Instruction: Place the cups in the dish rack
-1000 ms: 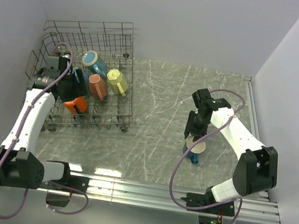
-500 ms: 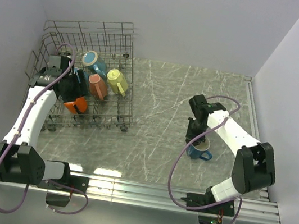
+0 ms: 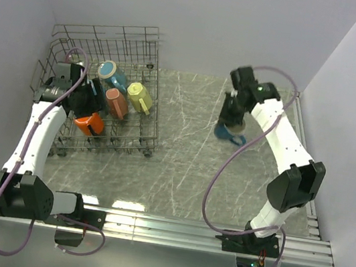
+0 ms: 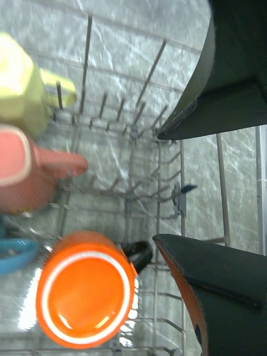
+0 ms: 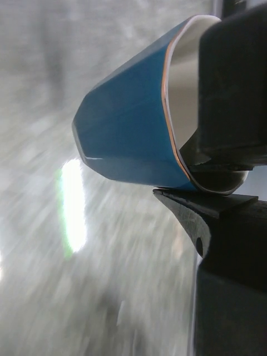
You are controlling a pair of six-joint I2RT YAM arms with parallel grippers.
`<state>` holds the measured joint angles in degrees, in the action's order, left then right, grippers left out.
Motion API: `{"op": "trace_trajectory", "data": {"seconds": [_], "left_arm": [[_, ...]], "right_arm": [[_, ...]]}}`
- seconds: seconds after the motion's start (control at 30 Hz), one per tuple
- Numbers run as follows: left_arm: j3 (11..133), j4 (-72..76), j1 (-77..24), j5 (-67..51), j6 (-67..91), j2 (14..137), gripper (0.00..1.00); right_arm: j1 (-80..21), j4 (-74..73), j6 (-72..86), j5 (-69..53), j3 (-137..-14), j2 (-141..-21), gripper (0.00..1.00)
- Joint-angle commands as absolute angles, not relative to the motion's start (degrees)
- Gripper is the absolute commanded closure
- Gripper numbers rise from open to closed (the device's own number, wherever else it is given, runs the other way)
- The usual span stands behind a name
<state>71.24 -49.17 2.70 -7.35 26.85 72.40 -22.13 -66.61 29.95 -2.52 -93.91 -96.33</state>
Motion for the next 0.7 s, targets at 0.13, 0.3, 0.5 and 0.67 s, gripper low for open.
{"op": "trace_trajectory", "data": {"seconds": [0.13, 0.3, 0.5, 0.67], "left_arm": [[76.7, -41.9, 2.6, -18.5, 27.9, 68.0, 0.17], [71.4, -33.9, 2.6, -29.5, 33.3, 65.1, 0.04], [62.3, -6.8, 2.4, -52.3, 48.8, 62.2, 0.01], [58.5, 1.8, 0.8, -54.7, 50.5, 60.9, 0.01]], "right_arm": [[-19.4, -62.6, 36.8, -19.6, -121.7, -100.3, 1.00], [-18.3, -38.1, 52.8, -37.6, -111.0, -95.3, 1.00], [-18.1, 7.3, 84.0, -48.2, -88.8, -89.6, 1.00], [-18.5, 40.4, 109.0, -43.3, -76.0, -88.9, 1.00]]}}
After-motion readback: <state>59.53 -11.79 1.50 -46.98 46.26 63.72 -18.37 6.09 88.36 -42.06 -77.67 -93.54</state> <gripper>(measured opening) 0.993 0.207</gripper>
